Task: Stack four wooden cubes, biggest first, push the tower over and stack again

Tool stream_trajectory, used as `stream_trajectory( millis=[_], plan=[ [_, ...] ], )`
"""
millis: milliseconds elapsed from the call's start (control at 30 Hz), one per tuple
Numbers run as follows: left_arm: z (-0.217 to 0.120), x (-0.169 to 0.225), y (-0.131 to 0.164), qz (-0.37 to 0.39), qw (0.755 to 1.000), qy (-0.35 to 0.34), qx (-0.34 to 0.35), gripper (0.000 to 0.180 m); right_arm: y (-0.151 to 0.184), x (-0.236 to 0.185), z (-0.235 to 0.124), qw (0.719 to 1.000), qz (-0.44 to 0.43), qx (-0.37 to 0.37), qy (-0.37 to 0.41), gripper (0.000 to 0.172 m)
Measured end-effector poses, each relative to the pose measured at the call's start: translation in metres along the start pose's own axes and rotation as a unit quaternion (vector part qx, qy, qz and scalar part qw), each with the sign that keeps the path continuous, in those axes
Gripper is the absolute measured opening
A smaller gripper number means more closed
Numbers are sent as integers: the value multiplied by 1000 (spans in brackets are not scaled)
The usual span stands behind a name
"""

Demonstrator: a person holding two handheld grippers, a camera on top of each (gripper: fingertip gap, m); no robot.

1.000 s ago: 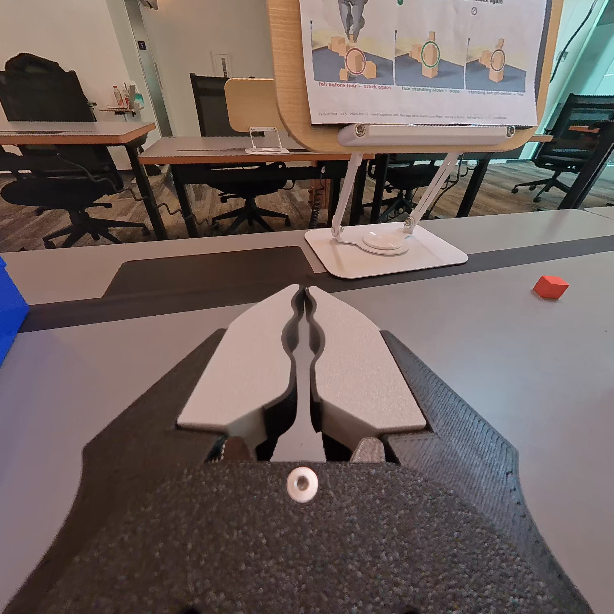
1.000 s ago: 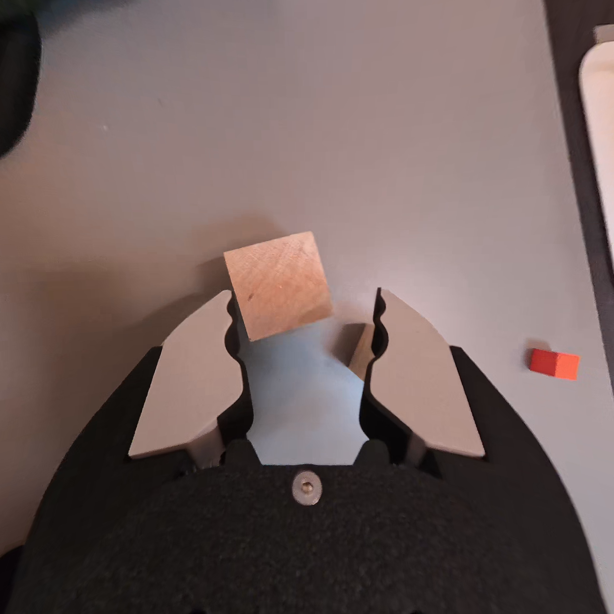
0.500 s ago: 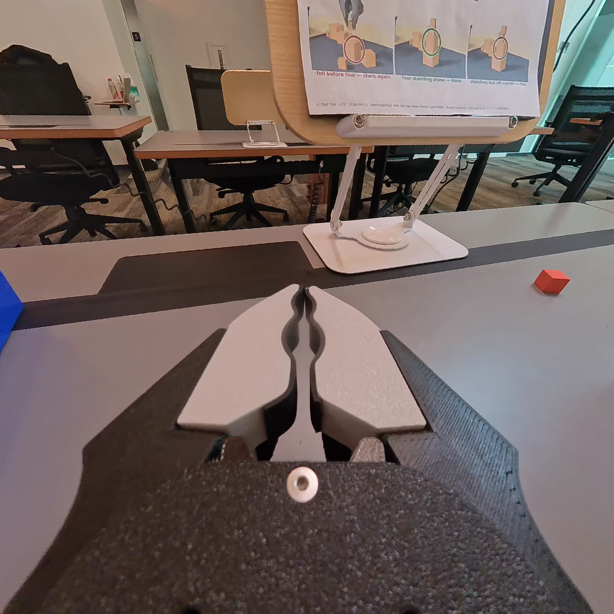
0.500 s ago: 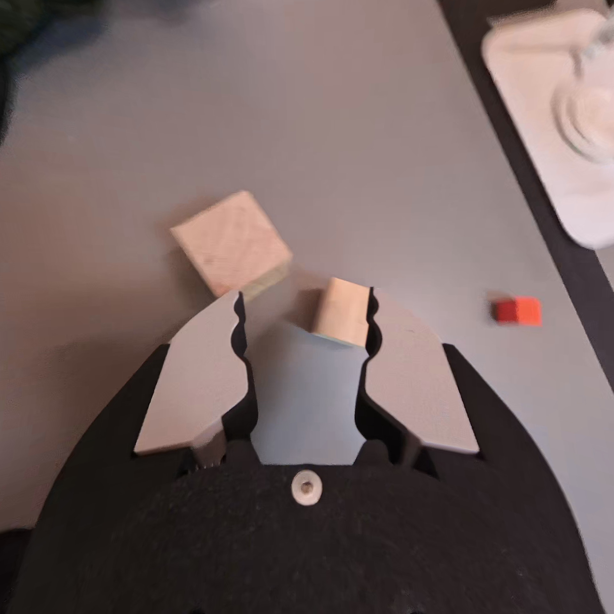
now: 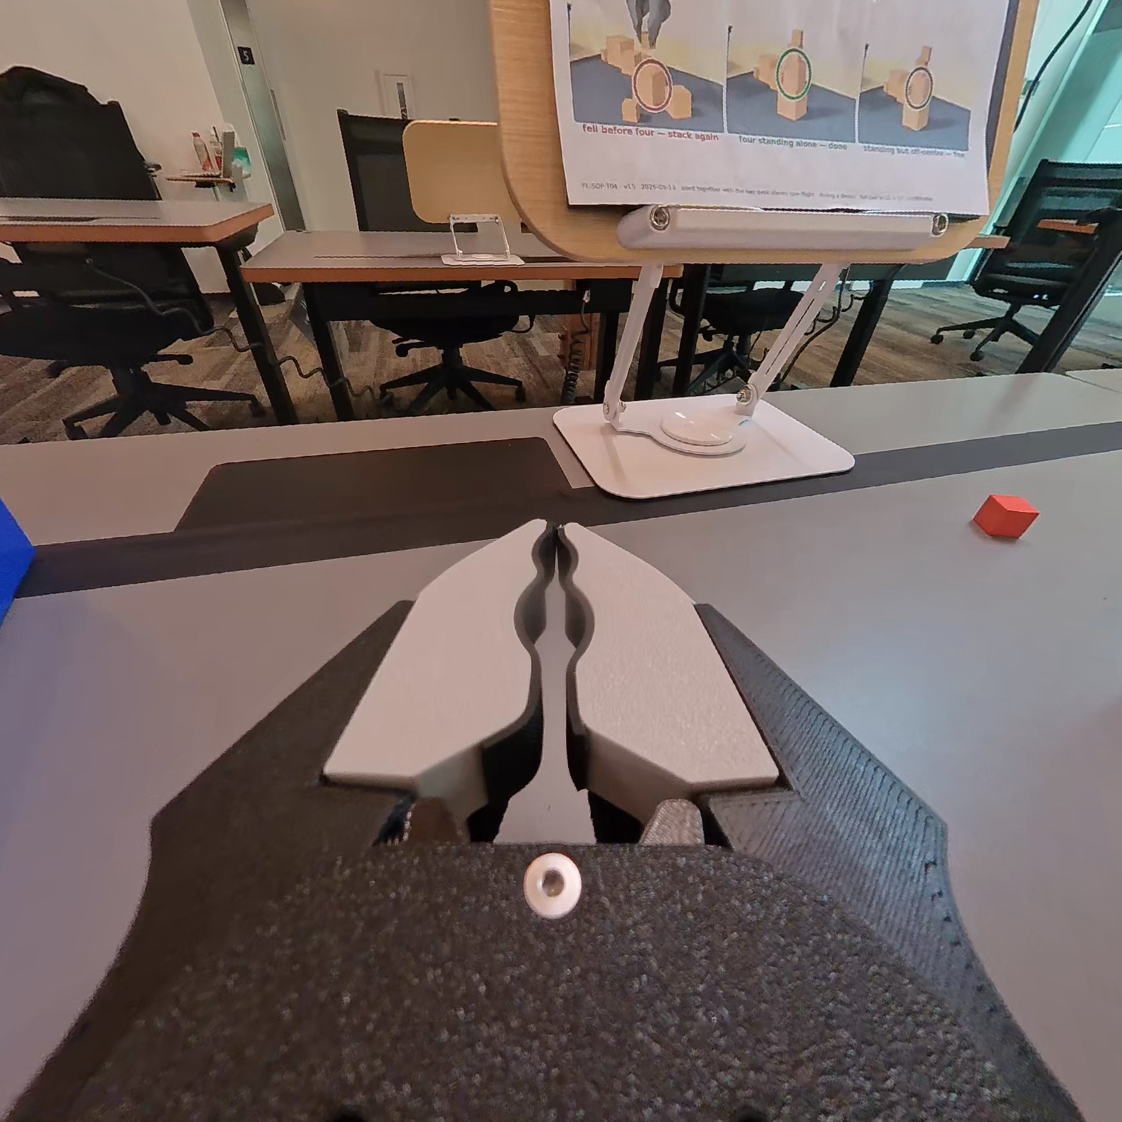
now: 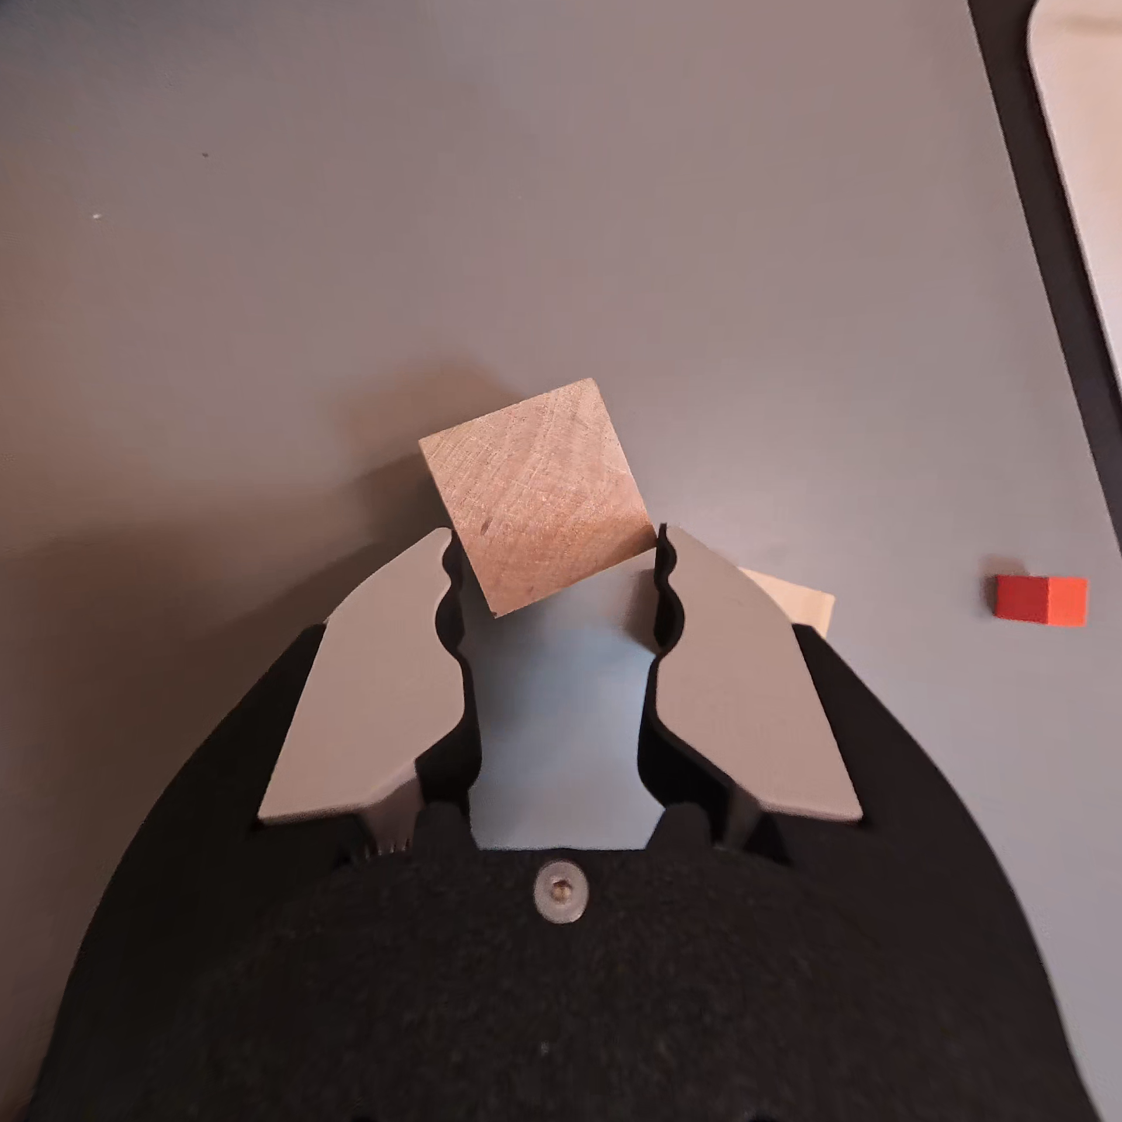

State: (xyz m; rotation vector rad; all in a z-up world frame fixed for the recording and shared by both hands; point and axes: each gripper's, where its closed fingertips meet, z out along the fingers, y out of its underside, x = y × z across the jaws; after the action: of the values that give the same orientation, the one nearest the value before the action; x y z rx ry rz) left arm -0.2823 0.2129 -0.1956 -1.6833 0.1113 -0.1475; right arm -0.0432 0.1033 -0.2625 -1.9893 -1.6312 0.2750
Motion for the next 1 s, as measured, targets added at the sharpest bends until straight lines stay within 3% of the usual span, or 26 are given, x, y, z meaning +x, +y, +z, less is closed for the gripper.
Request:
stream_trajectory(
  millis=[100, 200, 333, 467, 633, 667, 700, 800, 1000],
  plan=[
    [1, 1, 1, 3, 1000, 2, -2, 0, 0, -3, -1, 1000, 21, 3, 7, 64],
    [0, 1, 1, 5, 1000, 1, -2, 0, -8, -11, -10, 998, 41, 31, -34, 79],
    [0, -1, 1, -1, 1000, -1, -1, 0, -17, 17, -36, 992, 91, 80, -33, 72],
    [0, 1, 2, 4, 1000, 0, -4, 0, 16, 65, -34, 989, 139, 36, 18, 70],
    [1, 0, 2, 1, 1000, -1, -4, 0, 43, 67, -3, 986, 164, -14, 20, 73],
    [1, 0, 2, 0, 1000, -1, -4, 0, 47, 67, 2, 987, 160, -22, 25, 68],
    [1, 0, 2, 0, 1000, 0, -5, 0, 47, 66, 6, 987, 155, -23, 21, 47],
    [1, 1, 2, 2, 1000, 0, -4, 0, 31, 65, 0, 992, 126, 3, 5, 45],
    [2, 0, 3, 0, 1000, 2, -7, 0, -36, 36, -44, 994, -19, 75, -78, 45]
  ],
)
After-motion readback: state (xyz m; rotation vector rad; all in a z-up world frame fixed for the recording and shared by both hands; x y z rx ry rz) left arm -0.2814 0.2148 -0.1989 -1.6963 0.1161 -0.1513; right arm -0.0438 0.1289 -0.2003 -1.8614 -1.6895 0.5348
